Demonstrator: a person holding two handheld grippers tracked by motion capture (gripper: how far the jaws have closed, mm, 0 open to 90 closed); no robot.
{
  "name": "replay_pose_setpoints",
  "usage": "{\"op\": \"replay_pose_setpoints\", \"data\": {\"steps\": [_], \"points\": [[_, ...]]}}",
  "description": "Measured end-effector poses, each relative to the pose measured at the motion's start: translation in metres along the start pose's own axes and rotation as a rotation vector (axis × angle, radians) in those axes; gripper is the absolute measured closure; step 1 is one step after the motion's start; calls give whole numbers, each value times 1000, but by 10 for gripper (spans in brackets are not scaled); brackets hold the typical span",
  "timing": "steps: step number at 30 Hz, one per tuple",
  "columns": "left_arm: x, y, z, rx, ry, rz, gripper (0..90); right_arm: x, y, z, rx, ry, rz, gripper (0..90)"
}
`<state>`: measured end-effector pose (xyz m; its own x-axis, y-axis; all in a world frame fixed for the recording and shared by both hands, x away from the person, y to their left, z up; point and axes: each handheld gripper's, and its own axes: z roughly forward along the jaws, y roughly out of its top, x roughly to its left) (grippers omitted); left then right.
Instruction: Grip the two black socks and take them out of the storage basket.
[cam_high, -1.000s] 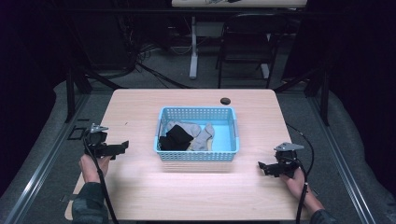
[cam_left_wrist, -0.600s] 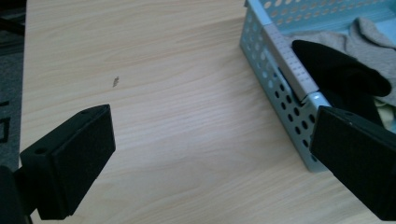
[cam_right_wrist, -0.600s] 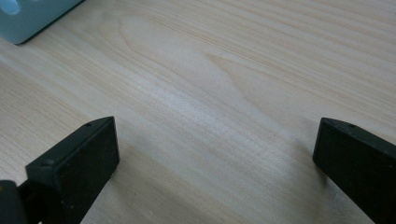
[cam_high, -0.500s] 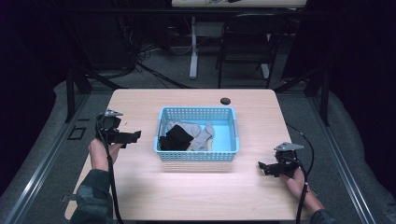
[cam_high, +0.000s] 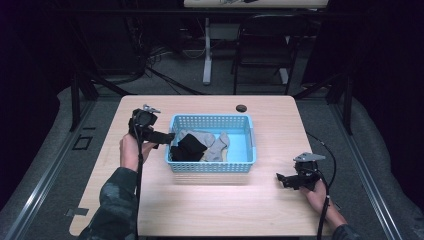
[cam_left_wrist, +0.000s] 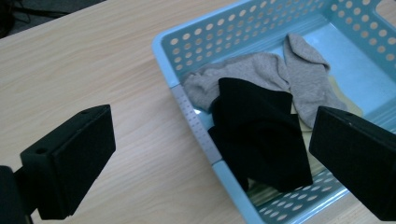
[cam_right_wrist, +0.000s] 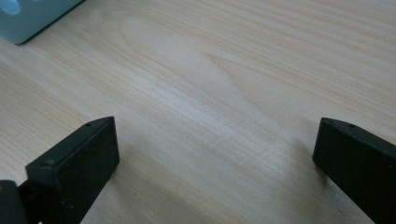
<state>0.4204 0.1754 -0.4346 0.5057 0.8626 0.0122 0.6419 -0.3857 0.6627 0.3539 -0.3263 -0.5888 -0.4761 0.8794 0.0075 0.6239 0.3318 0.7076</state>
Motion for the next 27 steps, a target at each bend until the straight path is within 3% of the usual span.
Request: {"op": "replay_pose_setpoints", "data": {"steps": [6,11,14,17,19,27], "points": [[-19,14,25,68,-59,42,38,0,0,0,-2,-1,1,0],[-29,19,42,121,-72,72,84,0,0,0,-3,-1,1,0],[-33,21,48,138,-90,74,104,0,0,0,-2,-1,1,0],[-39,23,61,193,-100,88,134,0,0,0,-1,-1,1,0],[-39,22,70,232,-112,72,144,0,0,0,-3,-1,0,0],[-41,19,84,308,-78,78,200,0,0,0,-2,0,0,0]]}}
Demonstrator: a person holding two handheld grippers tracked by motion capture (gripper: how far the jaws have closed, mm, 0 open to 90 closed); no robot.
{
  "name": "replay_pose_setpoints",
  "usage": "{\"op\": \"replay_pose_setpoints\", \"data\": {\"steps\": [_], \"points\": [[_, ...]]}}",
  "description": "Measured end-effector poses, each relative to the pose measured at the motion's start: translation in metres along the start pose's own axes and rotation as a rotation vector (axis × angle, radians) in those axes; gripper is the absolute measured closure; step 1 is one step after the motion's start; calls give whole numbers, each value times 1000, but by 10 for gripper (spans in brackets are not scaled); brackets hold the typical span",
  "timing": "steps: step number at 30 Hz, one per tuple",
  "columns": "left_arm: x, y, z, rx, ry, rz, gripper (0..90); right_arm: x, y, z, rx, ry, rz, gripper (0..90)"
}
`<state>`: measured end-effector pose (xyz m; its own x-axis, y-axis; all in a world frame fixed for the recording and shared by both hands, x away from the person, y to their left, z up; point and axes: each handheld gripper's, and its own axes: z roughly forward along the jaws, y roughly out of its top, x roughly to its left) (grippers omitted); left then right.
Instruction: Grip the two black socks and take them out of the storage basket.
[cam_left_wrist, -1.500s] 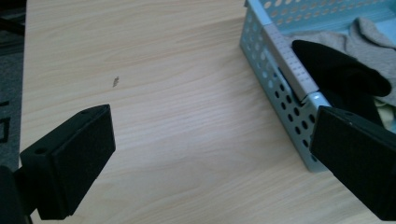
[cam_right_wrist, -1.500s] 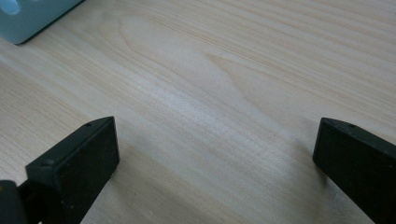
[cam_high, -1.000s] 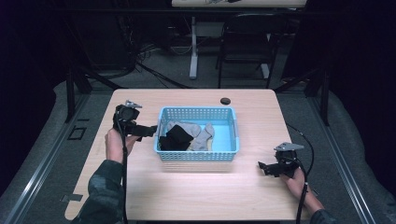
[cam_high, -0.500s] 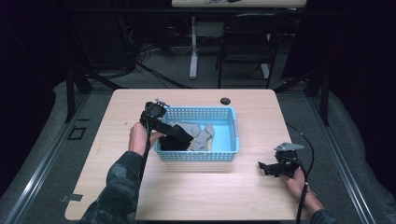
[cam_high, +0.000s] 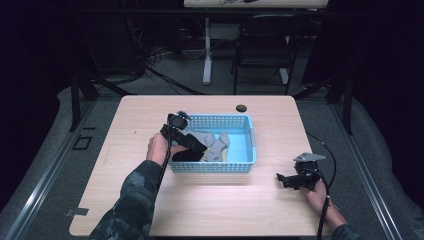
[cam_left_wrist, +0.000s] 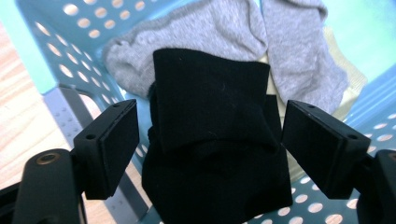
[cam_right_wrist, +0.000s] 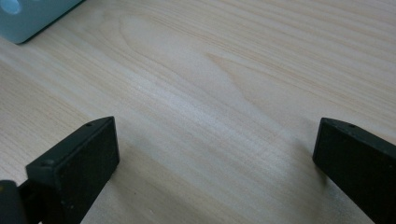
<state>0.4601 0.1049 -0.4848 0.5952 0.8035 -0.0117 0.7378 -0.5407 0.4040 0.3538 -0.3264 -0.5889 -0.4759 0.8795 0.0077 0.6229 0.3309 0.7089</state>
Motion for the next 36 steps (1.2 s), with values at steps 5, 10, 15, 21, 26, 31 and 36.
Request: {"op": "replay_pose_setpoints", "data": {"steps": [5,10,15,21,26,31,36], "points": [[0,3,8,43,5,4,285,0,0,0,0,0,0,0],[0,1,14,85,9,14,552,0,0,0,0,0,-1,0],[-1,2,11,78,2,41,785,0,0,0,-1,0,-1,0],[-5,5,2,55,-9,73,805,0,0,0,-3,0,0,0],[-7,11,-11,28,-8,81,808,0,0,0,-3,2,-1,0],[-11,19,-29,-16,-11,113,807,0,0,0,-3,2,-2,0],[-11,21,-37,-24,-4,111,807,0,0,0,-4,0,0,0]]}}
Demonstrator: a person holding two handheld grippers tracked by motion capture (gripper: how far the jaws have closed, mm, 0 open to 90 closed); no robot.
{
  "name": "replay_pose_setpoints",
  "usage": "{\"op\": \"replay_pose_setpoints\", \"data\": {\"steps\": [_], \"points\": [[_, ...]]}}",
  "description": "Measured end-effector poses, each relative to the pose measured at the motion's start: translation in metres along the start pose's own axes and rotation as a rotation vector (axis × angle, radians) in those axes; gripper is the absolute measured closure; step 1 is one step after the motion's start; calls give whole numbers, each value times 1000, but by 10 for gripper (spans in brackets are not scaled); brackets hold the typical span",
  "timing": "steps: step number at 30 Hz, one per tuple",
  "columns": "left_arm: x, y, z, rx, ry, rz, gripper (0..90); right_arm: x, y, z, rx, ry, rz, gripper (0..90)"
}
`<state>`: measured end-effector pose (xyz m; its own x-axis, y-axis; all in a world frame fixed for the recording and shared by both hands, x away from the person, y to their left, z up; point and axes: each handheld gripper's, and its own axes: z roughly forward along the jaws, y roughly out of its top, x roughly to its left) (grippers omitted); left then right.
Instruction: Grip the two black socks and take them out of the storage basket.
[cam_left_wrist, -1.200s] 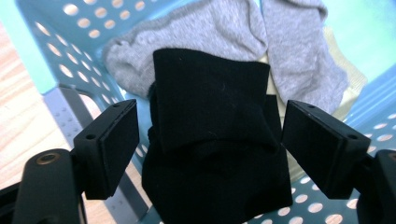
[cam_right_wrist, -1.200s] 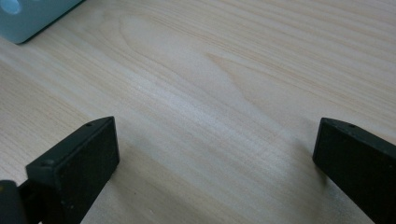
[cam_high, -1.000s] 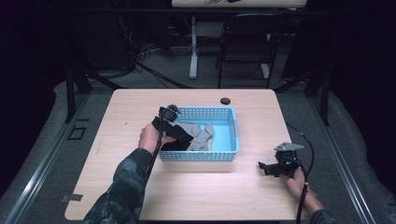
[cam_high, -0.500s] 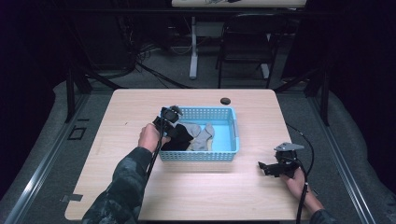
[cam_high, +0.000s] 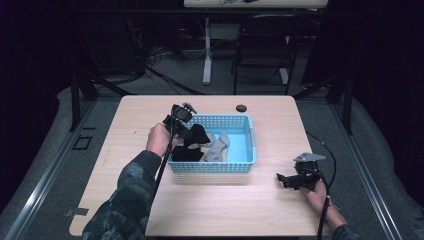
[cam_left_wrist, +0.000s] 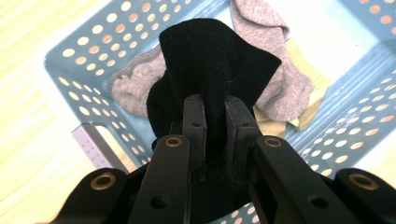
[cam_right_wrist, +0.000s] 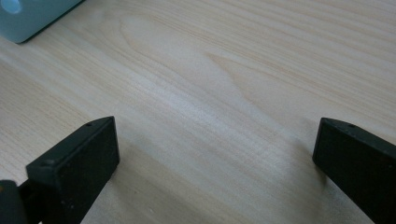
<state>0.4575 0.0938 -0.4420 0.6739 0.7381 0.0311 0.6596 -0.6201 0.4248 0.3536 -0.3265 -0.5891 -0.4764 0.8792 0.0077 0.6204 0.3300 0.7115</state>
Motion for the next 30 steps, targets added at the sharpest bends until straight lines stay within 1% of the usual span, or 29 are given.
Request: {"op": "replay_pose_setpoints", "data": {"steps": [4,6,9,14,15,17,18,19,20,23,24,27,29,30], "points": [[0,1,-6,-9,2,3,806,0,0,0,1,-1,2,0],[3,2,-11,-25,5,0,807,0,0,0,2,2,0,0],[5,2,-14,-29,7,-3,807,0,0,0,4,2,-2,0],[10,2,-26,-57,11,-13,806,0,0,0,0,-1,1,0],[11,2,-30,-67,14,-13,806,0,0,0,1,-1,1,0],[11,2,-32,-68,21,-8,806,0,0,0,1,-1,1,0],[13,1,-35,-74,25,-11,806,0,0,0,1,0,1,0],[15,0,-36,-81,20,-18,806,0,0,0,0,-1,1,0],[17,-1,-38,-86,27,-24,806,0,0,0,1,-1,1,0],[22,-2,-42,-89,29,-32,807,0,0,0,1,0,1,0],[25,-4,-46,-99,31,-41,806,0,0,0,1,0,1,0],[28,-6,-50,-110,34,-50,806,0,0,0,4,0,-1,0],[34,-9,-56,-120,47,-60,806,0,0,0,5,4,-2,0],[34,-9,-56,-120,47,-60,806,0,0,0,5,4,-2,0]]}}
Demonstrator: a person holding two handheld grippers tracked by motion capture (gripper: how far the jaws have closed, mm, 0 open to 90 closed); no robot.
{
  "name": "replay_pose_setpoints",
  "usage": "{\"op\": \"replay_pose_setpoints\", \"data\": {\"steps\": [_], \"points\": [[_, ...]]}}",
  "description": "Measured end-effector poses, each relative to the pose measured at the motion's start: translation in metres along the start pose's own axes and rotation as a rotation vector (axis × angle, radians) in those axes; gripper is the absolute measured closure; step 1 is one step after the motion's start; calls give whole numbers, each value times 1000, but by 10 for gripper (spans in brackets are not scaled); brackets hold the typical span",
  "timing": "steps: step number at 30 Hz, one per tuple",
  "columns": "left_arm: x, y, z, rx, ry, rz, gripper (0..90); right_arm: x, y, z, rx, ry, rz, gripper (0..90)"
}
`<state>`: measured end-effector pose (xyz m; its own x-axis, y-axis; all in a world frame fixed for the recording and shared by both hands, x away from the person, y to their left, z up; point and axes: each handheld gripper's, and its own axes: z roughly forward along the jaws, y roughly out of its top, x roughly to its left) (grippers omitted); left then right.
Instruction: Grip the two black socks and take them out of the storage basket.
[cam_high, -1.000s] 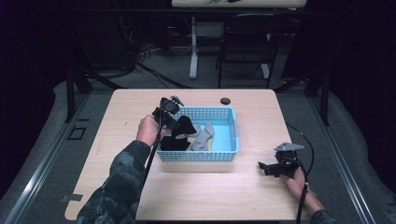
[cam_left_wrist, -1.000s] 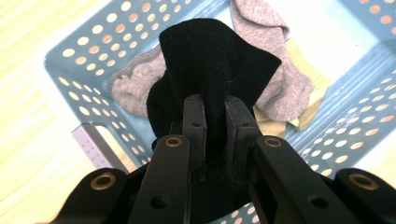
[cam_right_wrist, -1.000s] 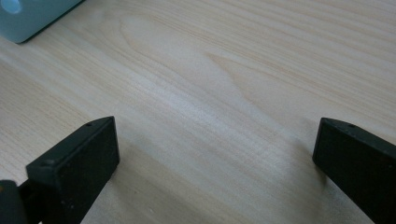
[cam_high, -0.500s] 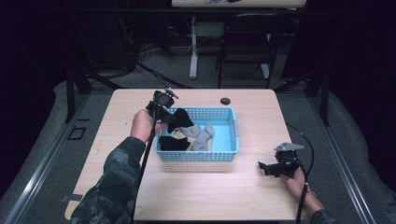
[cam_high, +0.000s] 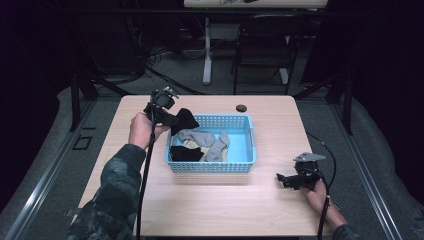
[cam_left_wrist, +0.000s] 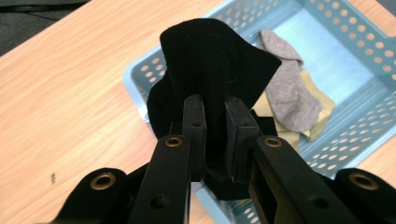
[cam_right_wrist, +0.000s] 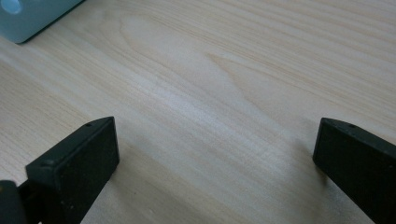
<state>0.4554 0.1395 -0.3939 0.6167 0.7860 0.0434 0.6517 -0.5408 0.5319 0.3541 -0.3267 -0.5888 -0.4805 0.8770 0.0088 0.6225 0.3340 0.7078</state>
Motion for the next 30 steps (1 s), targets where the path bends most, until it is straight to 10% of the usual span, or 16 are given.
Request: {"op": "replay_pose_setpoints", "data": {"steps": [30], "points": [[89,-90,-17,-13,131,-273,807,0,1,1,0,-2,-1,0]]}}
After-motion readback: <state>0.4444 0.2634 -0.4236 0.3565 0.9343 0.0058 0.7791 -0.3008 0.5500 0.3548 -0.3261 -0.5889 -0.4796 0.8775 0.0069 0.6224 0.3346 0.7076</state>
